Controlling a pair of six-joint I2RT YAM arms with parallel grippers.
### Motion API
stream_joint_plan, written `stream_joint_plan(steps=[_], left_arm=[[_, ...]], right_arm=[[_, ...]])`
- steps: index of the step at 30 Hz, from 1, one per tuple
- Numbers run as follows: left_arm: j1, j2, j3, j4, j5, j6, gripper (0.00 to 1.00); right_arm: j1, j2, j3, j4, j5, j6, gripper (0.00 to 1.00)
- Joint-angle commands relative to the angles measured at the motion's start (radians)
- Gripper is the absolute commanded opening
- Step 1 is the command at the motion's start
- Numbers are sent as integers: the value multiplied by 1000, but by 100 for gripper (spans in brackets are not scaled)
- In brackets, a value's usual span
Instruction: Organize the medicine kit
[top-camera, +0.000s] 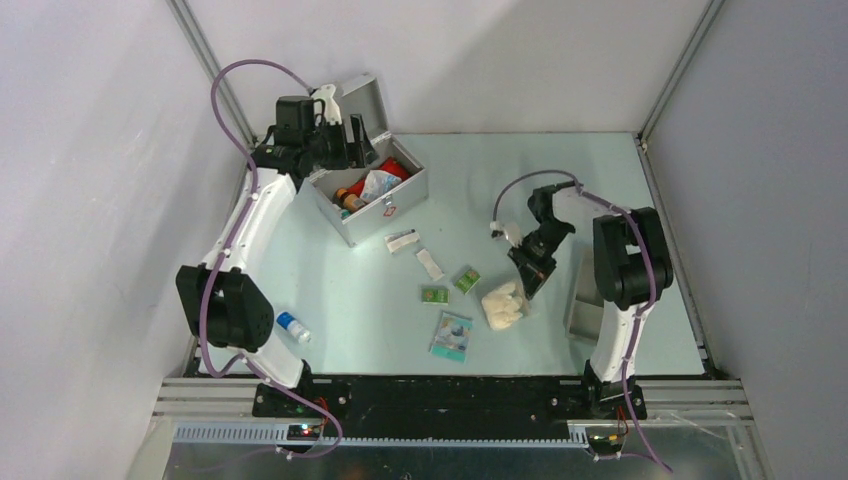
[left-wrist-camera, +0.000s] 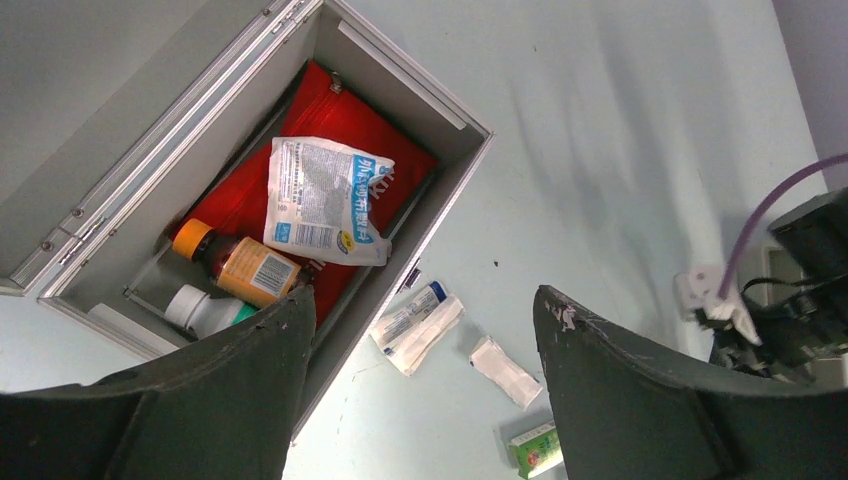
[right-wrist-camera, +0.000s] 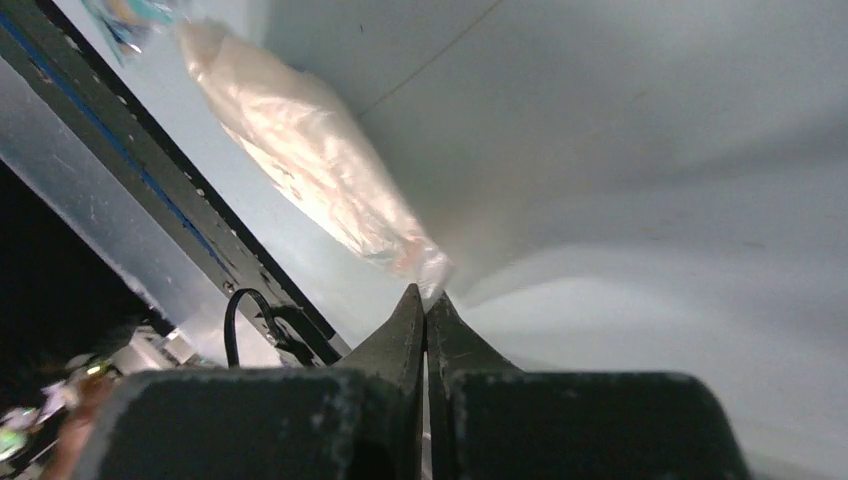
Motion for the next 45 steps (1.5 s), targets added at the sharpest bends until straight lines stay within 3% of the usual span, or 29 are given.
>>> stream_joint_plan(steps=[1,4,7,10,15,18,21,23,26,28,34,45], left_arm=[[-6,-7,33,26,8,9,84],[-4,-6,34,25,-2,19,84],[-3,0,42,25,-16,31,85],[-1,4,71,23,-59,48,87],[42,2,114,-2,-115,76,88],[74,-5,120,-10,-129,77,88],[101,-11,127,-14,-142,78,88],[105,-20,124,-13,-156,85,89],[106,-44,112,-14,-167,100,89],[107,-60,96,-16,-169,105,89],[106,-107,47,-32,-160,111,89],[88,-130,29,-48,-172,136,90]], right_arm=[[-25,-67,204,-96,-76,-99,0],[-1,-94,373,-178,-168,-179,0],[27,-42,625,-209,-227,-154,0],[58,79,823,-157,-327,5,0],[125,251,1154,96,-419,284,0],[168,265,1137,385,-427,476,0],[181,279,1053,900,-429,847,0],[188,341,1064,1147,-415,1042,0],[217,444,1184,1236,-353,1078,0],[239,461,1123,1381,-280,1090,0],[266,547,1048,1414,-126,1039,0],[275,568,1017,1418,-196,1058,0]])
